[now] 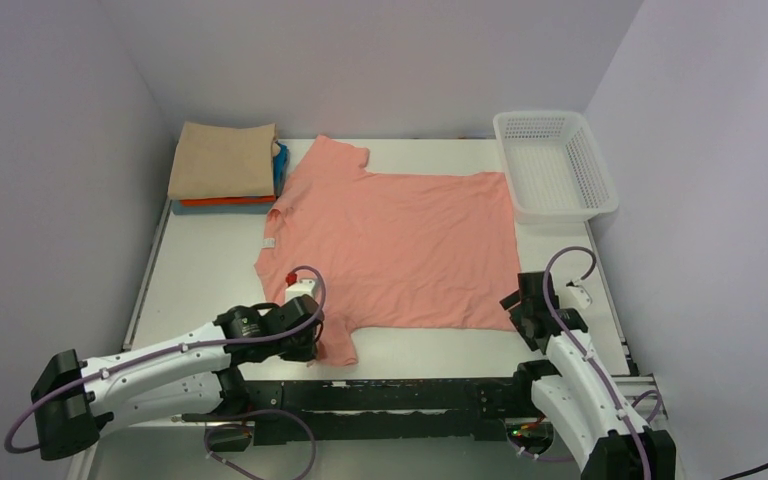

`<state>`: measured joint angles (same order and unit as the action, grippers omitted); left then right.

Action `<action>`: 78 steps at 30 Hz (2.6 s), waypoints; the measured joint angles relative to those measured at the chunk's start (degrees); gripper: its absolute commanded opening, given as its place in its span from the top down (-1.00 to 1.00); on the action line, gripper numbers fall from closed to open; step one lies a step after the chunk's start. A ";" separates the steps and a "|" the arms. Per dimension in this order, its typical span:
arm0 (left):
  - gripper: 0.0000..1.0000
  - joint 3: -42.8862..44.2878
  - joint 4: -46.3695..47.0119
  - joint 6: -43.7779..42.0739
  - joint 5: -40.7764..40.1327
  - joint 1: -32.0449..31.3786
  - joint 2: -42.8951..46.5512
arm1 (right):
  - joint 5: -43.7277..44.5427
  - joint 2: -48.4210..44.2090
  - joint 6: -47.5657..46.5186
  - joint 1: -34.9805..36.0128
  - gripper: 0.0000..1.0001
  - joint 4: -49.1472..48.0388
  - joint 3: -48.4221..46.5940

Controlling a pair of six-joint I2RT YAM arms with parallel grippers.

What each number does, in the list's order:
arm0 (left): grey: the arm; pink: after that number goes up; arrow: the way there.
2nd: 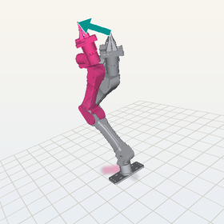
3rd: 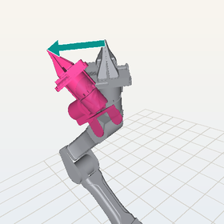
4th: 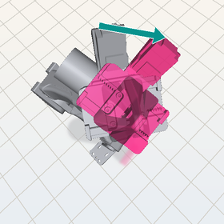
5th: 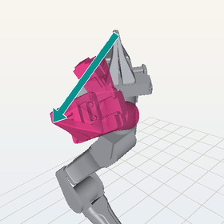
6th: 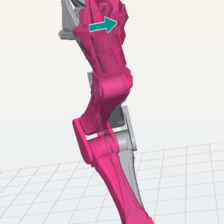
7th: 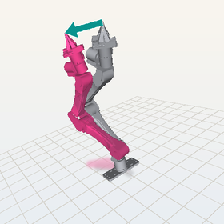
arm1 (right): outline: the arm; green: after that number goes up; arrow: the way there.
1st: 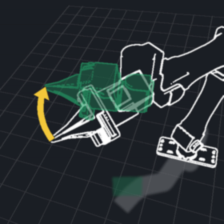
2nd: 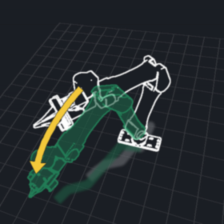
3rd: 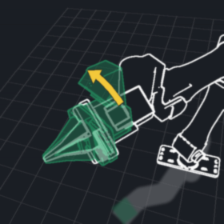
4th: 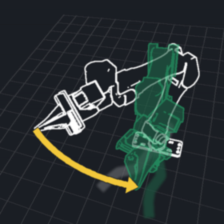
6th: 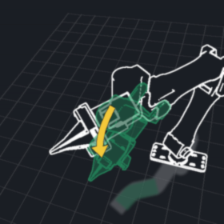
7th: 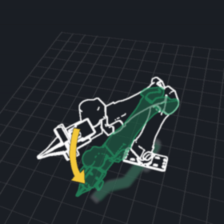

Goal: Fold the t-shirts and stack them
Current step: Grab the side of the flattened tshirt closest away from the robot with both arms, then fold the flattened tshirt in 1/3 of the way

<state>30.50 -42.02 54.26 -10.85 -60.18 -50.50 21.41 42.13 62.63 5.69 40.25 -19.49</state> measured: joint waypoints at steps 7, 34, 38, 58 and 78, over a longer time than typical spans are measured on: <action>1.00 0.02 -0.37 -1.05 -1.88 1.46 1.51 | -1.51 0.79 0.24 0.00 0.73 -4.70 1.55; 1.00 12.22 16.24 -17.20 7.54 28.74 -7.85 | -5.09 16.52 -12.04 -0.04 1.00 -14.93 -13.79; 1.00 16.11 17.81 -18.27 9.01 33.14 -13.11 | -4.92 19.89 -13.49 -0.59 1.00 -16.55 -17.29; 1.00 32.17 26.05 -29.22 13.84 41.83 -35.43 | -5.46 36.76 -17.92 -5.05 1.00 -24.57 -26.84; -0.97 51.30 23.08 -32.41 10.99 45.55 -55.78 | -6.32 48.06 -25.62 -5.16 -0.17 -28.79 -34.32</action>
<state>81.80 -18.94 21.85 0.14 -14.63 -106.28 15.09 90.19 37.01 0.54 11.46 -53.80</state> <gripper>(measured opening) 0.978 0.531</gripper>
